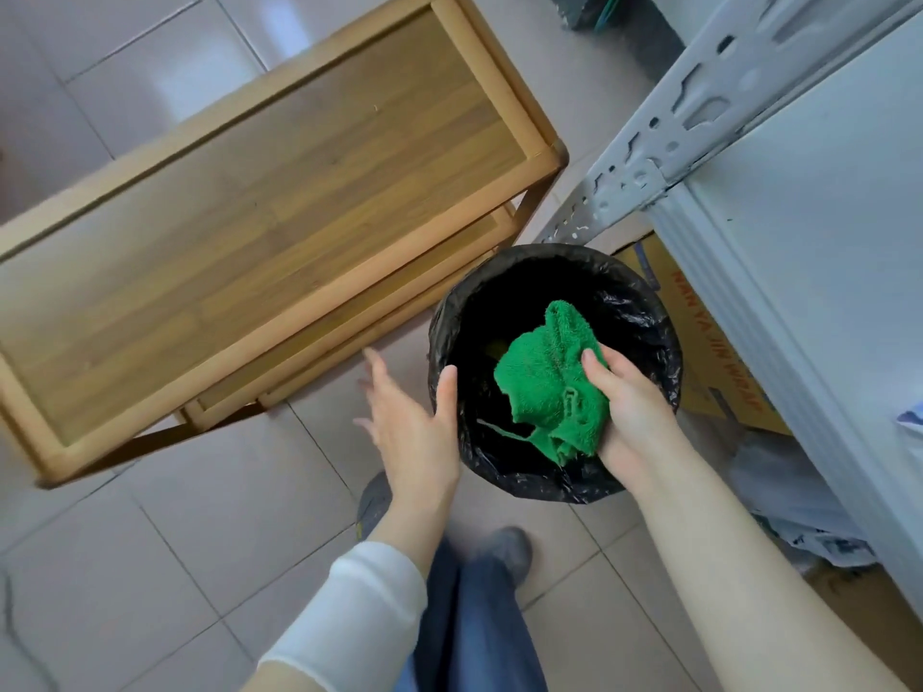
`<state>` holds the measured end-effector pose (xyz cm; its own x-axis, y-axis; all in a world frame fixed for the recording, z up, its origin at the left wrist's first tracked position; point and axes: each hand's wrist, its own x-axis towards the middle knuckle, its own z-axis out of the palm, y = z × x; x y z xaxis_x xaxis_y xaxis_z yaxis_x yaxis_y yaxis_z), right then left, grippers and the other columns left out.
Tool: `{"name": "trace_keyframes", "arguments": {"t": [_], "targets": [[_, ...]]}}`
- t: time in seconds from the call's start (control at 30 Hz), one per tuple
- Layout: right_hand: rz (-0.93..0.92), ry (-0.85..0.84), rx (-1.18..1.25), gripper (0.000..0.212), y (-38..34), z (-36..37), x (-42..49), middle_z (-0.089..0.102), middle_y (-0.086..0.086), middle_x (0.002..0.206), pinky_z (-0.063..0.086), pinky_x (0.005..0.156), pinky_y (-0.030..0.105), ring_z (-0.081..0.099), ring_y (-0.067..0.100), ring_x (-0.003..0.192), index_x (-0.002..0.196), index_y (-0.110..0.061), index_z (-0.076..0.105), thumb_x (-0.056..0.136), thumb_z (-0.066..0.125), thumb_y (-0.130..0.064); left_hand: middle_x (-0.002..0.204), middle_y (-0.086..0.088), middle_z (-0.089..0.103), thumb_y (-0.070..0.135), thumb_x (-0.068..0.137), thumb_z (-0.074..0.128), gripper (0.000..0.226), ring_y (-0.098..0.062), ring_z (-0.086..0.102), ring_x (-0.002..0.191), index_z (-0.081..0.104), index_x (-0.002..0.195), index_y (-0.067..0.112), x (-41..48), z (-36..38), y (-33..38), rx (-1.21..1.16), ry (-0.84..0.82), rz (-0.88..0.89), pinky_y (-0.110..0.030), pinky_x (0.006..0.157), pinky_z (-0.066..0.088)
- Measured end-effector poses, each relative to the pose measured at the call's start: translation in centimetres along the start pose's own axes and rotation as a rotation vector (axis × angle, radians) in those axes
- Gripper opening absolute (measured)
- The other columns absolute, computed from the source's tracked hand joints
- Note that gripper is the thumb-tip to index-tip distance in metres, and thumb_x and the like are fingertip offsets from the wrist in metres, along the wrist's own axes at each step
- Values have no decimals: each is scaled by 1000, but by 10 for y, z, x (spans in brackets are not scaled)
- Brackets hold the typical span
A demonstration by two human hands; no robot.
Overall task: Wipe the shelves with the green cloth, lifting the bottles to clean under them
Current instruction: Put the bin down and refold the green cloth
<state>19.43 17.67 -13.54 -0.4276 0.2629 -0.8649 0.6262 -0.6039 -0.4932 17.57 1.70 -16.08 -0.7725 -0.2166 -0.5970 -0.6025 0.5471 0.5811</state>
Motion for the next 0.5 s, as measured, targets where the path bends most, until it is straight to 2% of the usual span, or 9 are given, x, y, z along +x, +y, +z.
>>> {"name": "trace_keyframes", "arguments": {"t": [0.03, 0.07, 0.13, 0.2, 0.27, 0.37, 0.43, 0.5], "targets": [[7, -28, 32, 30, -3, 4, -15, 65, 7, 115, 50, 88, 45, 63, 25, 105, 122, -16, 55, 95, 44, -17, 150, -6, 34, 44, 88, 48, 73, -19, 26, 141, 17, 147, 14, -15, -8, 12, -88, 4, 67, -40, 119, 9], [14, -55, 64, 29, -7, 6, -31, 66, 7, 113, 51, 86, 43, 63, 24, 104, 120, -17, 56, 95, 41, -18, 141, -2, 46, 39, 90, 48, 60, -17, 36, 136, 30, 142, 15, -29, -15, 26, -188, -79, 76, -35, 116, 19], [18, -107, 128, 29, -14, 9, -65, 68, 5, 109, 54, 80, 40, 65, 22, 100, 118, -20, 57, 96, 38, -21, 123, 0, 59, 41, 92, 44, 43, -17, 52, 122, 54, 125, 15, -57, -30, 54, -374, -384, -81, -31, 107, 35], [26, -113, 212, 28, -24, 9, -98, 72, 4, 102, 57, 70, 36, 69, 21, 92, 114, -22, 59, 96, 38, -23, 111, -3, 64, 45, 91, 45, 37, -20, 59, 110, 63, 103, 16, -78, -45, 74, -520, -585, -221, -38, 103, 42], [20, -90, 262, 27, -33, 8, -128, 72, 5, 100, 58, 68, 36, 70, 22, 89, 111, -21, 61, 96, 39, -23, 98, -12, 60, 46, 81, 59, 36, -26, 57, 96, 57, 89, 11, -95, -59, 90, -571, -590, -171, -48, 94, 43], [2, -42, 221, 31, -49, 6, -169, 65, 11, 115, 52, 86, 44, 63, 27, 103, 123, -16, 55, 95, 42, -22, 93, -15, 54, 39, 74, 64, 27, -29, 52, 84, 50, 74, 16, -125, -84, 119, -590, -550, -105, -48, 79, 42], [5, 11, 170, 34, -59, 4, -191, 65, 10, 116, 52, 88, 45, 63, 27, 103, 123, -17, 55, 94, 46, -31, 83, -16, 54, 33, 82, 61, 23, -25, 56, 73, 47, 73, 17, -147, -100, 135, -556, -527, -67, -42, 71, 47], [-20, 45, 107, 44, -72, 2, -216, 64, 6, 119, 49, 92, 47, 62, 25, 106, 121, -20, 57, 87, 51, -47, 64, -6, 49, 21, 92, 52, 22, -9, 56, 50, 44, 72, 16, -168, -112, 148, -569, -491, -68, -26, 53, 48]]}}
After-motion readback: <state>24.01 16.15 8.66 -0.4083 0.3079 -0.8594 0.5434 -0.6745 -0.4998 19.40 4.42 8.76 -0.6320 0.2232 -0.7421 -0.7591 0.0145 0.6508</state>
